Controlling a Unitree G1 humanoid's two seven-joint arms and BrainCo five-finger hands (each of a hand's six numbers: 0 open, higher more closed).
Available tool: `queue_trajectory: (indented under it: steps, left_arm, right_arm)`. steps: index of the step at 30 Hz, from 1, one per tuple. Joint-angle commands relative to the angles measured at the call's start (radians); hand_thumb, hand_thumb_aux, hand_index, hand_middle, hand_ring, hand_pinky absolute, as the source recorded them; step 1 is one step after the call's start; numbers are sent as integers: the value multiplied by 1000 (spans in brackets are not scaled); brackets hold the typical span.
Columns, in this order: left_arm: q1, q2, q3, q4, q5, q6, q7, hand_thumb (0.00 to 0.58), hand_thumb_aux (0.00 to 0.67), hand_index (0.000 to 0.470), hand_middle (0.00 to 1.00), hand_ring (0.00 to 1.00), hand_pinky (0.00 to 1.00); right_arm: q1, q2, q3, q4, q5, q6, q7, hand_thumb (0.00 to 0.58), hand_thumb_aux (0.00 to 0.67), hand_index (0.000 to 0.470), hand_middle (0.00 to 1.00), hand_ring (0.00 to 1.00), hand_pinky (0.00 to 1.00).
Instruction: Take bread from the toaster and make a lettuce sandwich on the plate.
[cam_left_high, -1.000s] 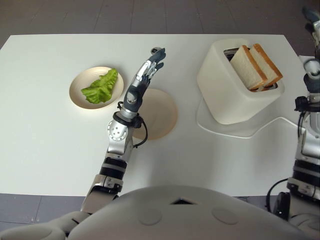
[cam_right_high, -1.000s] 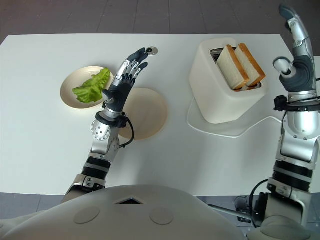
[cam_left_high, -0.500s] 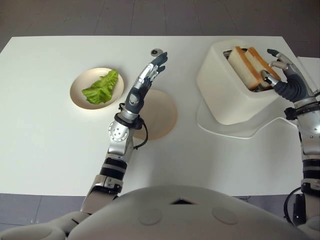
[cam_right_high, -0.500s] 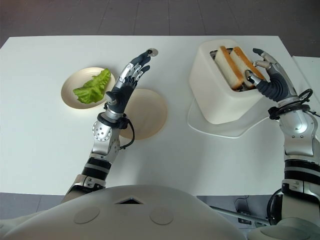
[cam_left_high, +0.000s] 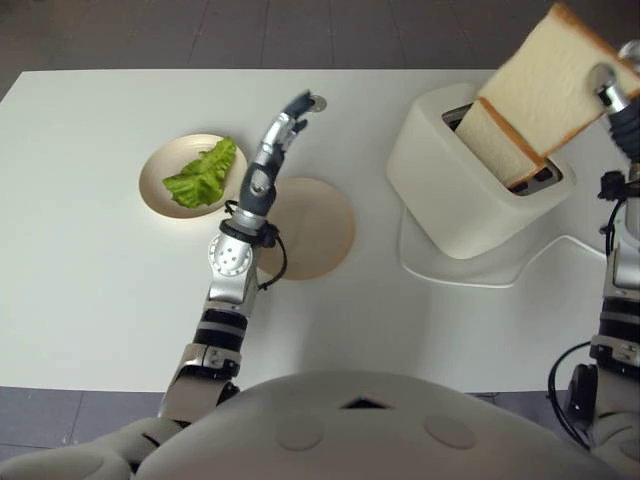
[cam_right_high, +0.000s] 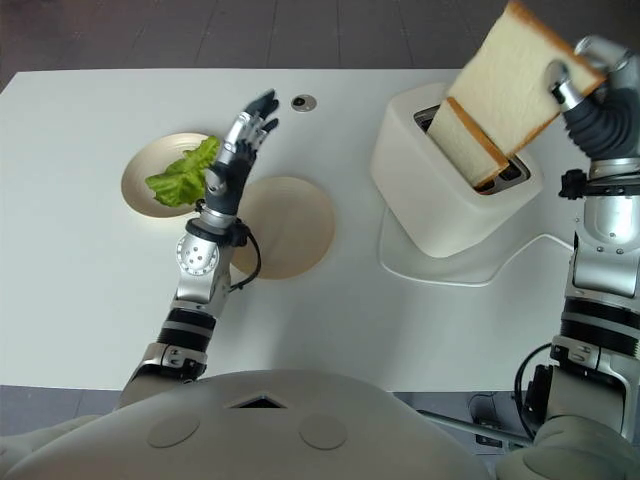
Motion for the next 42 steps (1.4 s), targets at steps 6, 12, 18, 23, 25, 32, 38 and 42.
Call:
queue_trajectory:
  steps: [6, 12, 18, 23, 25, 32, 38, 42]
  left_arm:
    - [-82, 395, 28, 133, 700, 408, 436, 0, 0, 0, 0, 0, 0]
    - [-77, 492, -90, 253, 866, 586, 467, 0, 0, 0, 0, 0, 0]
    - [-78, 537, -144, 281, 854, 616, 441, 187, 118, 83, 0, 0, 0]
    - [-92, 541, -207, 345, 859, 629, 425, 456, 360, 253, 0, 0, 0]
    - [-100, 536, -228, 363, 851, 625, 424, 517, 449, 315, 0, 0, 0]
    - [-121, 526, -257, 399, 795, 565, 449, 580, 670, 470, 0, 0, 0]
    - [-110, 513, -203, 297, 674, 458, 491, 580, 670, 470, 0, 0, 0]
    - [-75, 488, -192, 200, 560, 354, 426, 580, 670, 470, 0, 0, 0]
  right_arm:
    - [-31, 135, 71, -227, 263, -17, 63, 580, 670, 470, 1000, 1000, 1000]
    - [26, 264, 379, -297, 310, 54, 232, 580, 670, 470, 1000, 1000, 1000]
    - [64, 353, 662, -34, -21, 47, 278, 580, 670, 470, 1000, 1000, 1000]
    - [55, 385, 749, 95, -251, -10, 193, 580, 670, 470, 1000, 1000, 1000]
    - [51, 385, 764, 131, -287, -25, 181, 580, 670, 470, 1000, 1000, 1000]
    - [43, 378, 749, 159, -329, -34, 143, 0, 0, 0, 1000, 1000, 1000]
    - [34, 380, 703, 97, -348, -68, 65, 0, 0, 0, 0, 0, 0]
    - [34, 383, 657, 36, -393, -98, -24, 0, 0, 0, 0, 0, 0]
